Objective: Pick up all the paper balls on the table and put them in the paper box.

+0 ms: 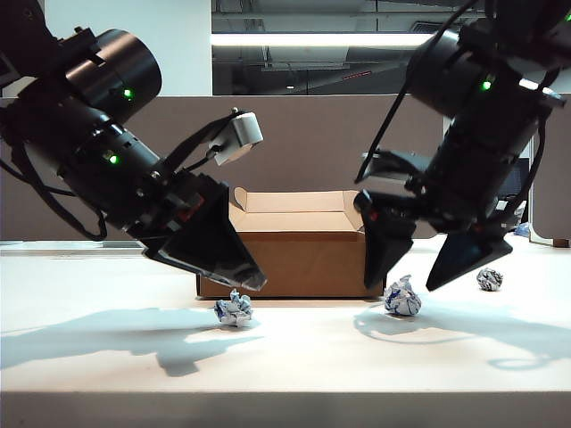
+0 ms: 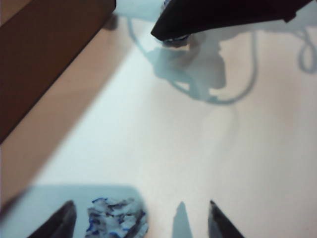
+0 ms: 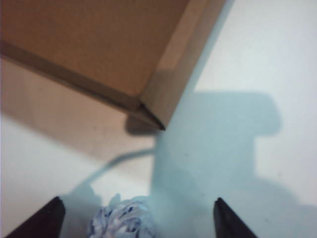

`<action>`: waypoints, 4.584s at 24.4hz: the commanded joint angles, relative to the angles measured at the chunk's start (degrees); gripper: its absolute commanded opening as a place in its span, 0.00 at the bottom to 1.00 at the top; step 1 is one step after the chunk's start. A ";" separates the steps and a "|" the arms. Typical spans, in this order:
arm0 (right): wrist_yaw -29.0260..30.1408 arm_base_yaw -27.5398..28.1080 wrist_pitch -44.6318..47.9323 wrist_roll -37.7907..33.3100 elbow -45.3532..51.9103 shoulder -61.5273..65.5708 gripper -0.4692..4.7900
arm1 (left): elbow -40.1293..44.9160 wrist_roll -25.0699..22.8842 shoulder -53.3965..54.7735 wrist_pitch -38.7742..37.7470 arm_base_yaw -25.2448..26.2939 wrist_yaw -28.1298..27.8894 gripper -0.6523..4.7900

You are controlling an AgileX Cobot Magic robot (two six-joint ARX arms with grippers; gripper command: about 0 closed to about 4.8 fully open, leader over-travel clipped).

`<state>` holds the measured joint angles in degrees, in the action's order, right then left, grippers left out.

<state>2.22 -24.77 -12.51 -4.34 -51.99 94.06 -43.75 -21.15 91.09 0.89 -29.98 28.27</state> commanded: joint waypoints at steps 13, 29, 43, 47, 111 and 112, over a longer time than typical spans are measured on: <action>0.50 -0.11 0.57 0.17 -0.33 2.14 0.69 | -0.37 -2.89 1.14 -0.44 -0.09 -4.94 0.63; -1.05 -0.90 -0.92 2.89 -0.35 2.14 0.42 | -0.37 -3.91 2.71 3.04 -0.09 -4.48 0.50; -2.27 -0.90 -0.55 3.13 -0.42 2.14 0.42 | -0.37 -3.93 3.28 2.69 -0.09 -1.92 0.23; -2.29 -0.90 -0.55 3.13 -0.44 2.12 0.41 | -0.37 -3.93 3.28 2.60 -0.09 -1.95 0.25; -7.98 18.45 -11.61 5.64 -31.21 7.23 0.61 | -19.15 11.58 -13.25 -11.17 10.10 -15.37 0.35; -8.44 18.75 -12.48 5.86 -31.21 7.61 0.61 | -18.14 12.17 -14.51 -11.58 10.05 -15.10 0.35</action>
<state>-6.02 -5.93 -24.58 1.50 -83.15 101.62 -62.30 -9.96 77.62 -10.94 -19.92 12.49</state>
